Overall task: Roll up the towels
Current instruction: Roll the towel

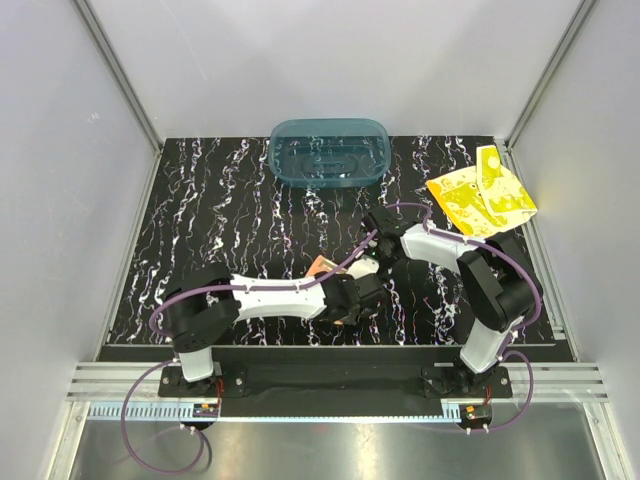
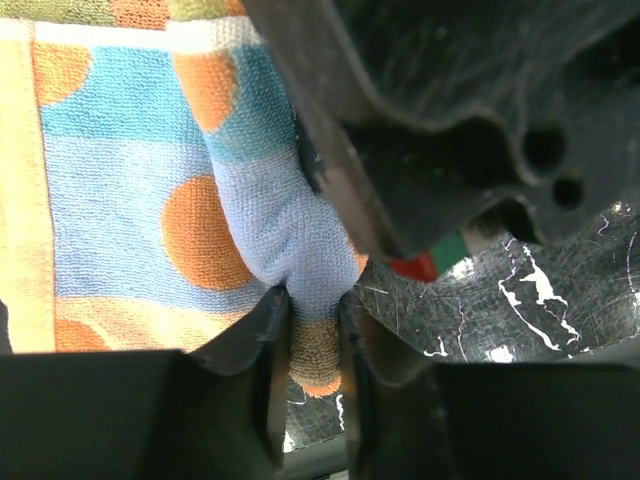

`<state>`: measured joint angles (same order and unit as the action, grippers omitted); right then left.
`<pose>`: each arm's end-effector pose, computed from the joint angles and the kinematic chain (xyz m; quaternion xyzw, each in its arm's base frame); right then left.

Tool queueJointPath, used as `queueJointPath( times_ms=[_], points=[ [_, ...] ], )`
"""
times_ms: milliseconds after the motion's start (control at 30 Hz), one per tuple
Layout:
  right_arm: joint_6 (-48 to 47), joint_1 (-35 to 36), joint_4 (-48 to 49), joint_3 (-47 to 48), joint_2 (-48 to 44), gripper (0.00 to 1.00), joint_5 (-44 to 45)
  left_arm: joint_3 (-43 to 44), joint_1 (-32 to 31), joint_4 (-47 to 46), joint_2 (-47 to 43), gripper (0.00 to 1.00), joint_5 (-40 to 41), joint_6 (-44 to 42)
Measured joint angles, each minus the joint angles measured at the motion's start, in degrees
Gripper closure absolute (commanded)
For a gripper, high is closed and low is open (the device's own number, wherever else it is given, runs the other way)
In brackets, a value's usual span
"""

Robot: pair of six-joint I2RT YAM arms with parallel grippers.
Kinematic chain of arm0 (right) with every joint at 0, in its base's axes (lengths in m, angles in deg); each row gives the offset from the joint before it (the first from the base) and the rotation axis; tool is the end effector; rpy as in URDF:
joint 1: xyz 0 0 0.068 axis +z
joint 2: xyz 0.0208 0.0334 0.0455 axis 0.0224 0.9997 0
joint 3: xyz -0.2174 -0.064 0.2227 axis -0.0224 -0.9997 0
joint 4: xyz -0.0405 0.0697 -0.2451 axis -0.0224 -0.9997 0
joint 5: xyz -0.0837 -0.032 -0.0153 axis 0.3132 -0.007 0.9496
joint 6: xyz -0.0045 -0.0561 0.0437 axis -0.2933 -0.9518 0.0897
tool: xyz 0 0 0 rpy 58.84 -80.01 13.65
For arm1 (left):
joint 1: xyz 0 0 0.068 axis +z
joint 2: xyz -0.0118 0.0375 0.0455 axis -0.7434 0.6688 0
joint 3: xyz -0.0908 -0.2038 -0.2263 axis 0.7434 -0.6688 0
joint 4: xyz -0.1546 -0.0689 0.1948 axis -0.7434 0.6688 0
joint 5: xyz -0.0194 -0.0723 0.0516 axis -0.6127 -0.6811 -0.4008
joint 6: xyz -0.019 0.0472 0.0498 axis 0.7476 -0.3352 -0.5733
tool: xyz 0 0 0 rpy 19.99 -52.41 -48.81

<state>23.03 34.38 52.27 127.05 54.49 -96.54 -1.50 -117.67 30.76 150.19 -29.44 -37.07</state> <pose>0.2670 0.2014 0.1825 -0.0382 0.9691 0.2435 0.0120 0.1479 -0.3361 0.1975 0.2265 0.9389 -0.0367 0.2566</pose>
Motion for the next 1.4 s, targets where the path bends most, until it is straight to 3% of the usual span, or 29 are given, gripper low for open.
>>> queueJointPath(
  times_ms=[67, 100, 133, 233, 300, 700, 867, 1067, 1400],
  points=[
    [-0.33, 0.00, -0.02, 0.00, 0.00, 0.89, -0.04, -0.48, -0.09, -0.72, -0.09, 0.90, 0.13, 0.00],
    [-0.61, 0.00, -0.09, 0.04, 0.00, 0.81, -0.04, -1.05, -0.11, -1.51, -0.33, 0.90, 0.02, -0.22],
    [-0.96, 0.07, -0.37, 0.26, 0.00, 0.67, -0.07, -1.68, -0.07, -2.23, -0.70, 0.91, -0.17, -0.44],
    [-2.32, 0.31, -2.19, 1.51, 0.04, 0.42, -0.28, -4.70, 0.50, -5.55, -2.91, 0.92, -1.88, -1.09],
    [-3.13, 0.33, -3.63, 2.58, 0.07, 0.36, -0.28, -6.78, 1.51, -7.93, -4.46, 0.93, -3.98, -1.27],
    [-7.13, -6.19, -12.96, 19.61, 4.55, 0.29, 1.09, -16.96, 9.53, -21.57, -12.33, 0.96, -19.12, 0.98],
    [-7.61, -9.70, -12.46, 22.10, 4.13, 0.28, -0.28, -22.58, 13.53, -25.77, -14.36, 0.96, -28.06, 2.99],
    [-7.67, -11.89, -8.52, 15.65, -0.79, 0.25, -4.31, -27.89, 21.16, -31.12, -16.13, 0.96, -39.34, 5.81],
    [-4.83, -11.67, 11.21, -6.08, -11.23, 0.22, -18.05, -32.63, 31.39, -40.63, -11.93, 0.95, -57.20, 12.70]
  ],
)
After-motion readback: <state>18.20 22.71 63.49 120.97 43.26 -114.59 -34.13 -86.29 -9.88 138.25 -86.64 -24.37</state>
